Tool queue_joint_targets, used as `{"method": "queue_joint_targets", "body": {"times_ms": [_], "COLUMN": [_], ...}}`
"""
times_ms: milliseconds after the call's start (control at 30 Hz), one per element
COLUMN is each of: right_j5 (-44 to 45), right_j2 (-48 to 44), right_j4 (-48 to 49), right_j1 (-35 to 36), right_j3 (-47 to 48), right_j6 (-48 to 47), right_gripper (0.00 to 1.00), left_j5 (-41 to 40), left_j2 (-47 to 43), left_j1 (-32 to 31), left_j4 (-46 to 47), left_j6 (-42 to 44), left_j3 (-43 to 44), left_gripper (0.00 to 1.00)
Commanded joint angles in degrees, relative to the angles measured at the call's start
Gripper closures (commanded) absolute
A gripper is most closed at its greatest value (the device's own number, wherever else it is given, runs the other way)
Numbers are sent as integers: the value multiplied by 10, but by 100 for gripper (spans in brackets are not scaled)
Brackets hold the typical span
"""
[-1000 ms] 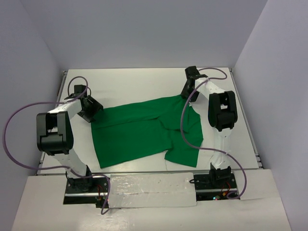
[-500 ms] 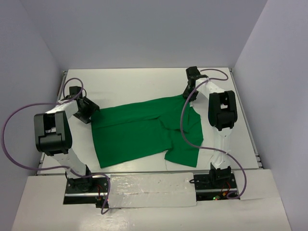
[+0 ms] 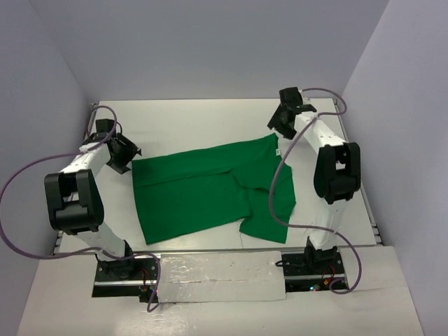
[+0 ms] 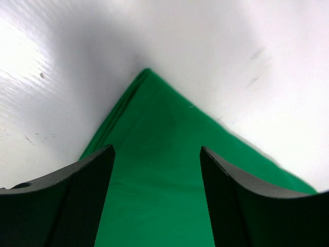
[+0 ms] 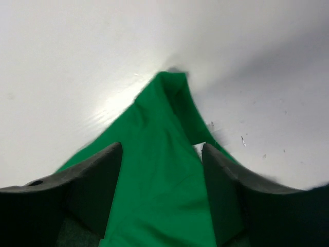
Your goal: Fold and stack the t-shirts
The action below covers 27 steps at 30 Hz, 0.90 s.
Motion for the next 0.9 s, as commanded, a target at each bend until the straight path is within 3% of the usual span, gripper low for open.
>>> {"method": "queue_joint_targets", "body": {"times_ms": [0, 67, 100, 333, 467, 533, 867], "right_j5": [-26, -52, -60, -81, -67, -59, -36], "right_j2": [-70, -77, -72, -11, 22, 41, 133], "right_j4": [45, 70, 74, 98, 96, 90, 56], "right_j1": [6, 12, 16, 40, 49, 51, 59], "right_j3": [-61, -95, -100, -125, -115, -105, -22], "right_j6": [14, 28, 34, 95, 112, 124, 162], "right_gripper": [67, 87, 91, 91, 91, 91, 91], "left_j5": [-11, -2, 5, 31, 34, 31, 20], "left_j2": [-44, -40, -36, -1, 20, 32, 143], "left_j1": [-15, -23, -27, -52, -52, -52, -51], "left_j4": [0, 10, 14, 44, 57, 59, 39], "left_j6": [2, -2, -5, -13, -14, -14, -6], "left_j3": [26, 23, 20, 0, -11, -8, 53], "left_gripper": [25, 25, 27, 41, 67, 87, 90]}}
